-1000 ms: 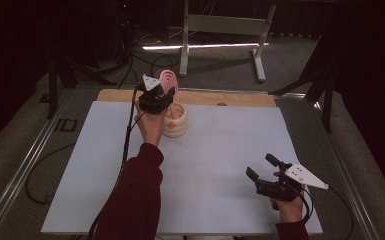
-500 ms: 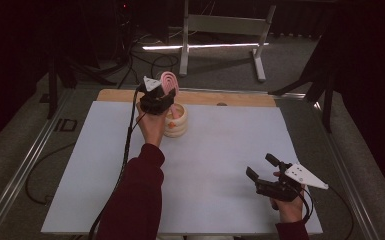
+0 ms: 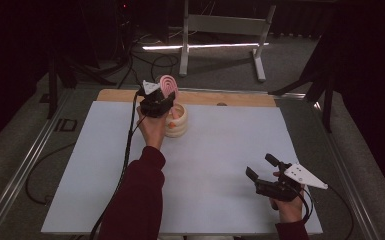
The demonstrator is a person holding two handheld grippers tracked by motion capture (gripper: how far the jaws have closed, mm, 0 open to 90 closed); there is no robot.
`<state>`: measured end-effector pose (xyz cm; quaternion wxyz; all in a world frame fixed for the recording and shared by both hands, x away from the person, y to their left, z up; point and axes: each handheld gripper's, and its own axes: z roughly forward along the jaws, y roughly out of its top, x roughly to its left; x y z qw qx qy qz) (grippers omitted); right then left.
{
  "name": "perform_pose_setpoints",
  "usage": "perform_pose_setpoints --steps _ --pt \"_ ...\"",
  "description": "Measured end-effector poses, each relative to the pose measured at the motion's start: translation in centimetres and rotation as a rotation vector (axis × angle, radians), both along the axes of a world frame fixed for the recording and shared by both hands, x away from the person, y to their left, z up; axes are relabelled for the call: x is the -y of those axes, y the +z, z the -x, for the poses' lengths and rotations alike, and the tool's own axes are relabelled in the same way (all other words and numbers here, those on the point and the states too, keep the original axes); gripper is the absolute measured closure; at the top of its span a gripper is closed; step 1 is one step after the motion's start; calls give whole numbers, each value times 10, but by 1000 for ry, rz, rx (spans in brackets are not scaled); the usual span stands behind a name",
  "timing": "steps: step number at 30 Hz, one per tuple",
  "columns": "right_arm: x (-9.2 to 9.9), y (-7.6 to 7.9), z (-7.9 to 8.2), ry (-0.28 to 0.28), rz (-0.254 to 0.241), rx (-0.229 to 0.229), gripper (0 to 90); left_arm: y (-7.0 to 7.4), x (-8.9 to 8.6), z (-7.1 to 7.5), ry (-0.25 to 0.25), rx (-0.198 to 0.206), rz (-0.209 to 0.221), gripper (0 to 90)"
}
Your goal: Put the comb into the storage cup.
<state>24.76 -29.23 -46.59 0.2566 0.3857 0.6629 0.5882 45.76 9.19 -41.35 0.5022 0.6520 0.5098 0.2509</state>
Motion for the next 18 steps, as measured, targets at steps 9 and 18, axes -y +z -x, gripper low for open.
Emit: perform_pose_setpoints --steps 9,18 --pt "0 0 0 -1 -1 1 101 -8 2 0 2 -16 2 640" --pt "0 0 0 -2 0 1 102 -12 4 0 3 -27 1 640"
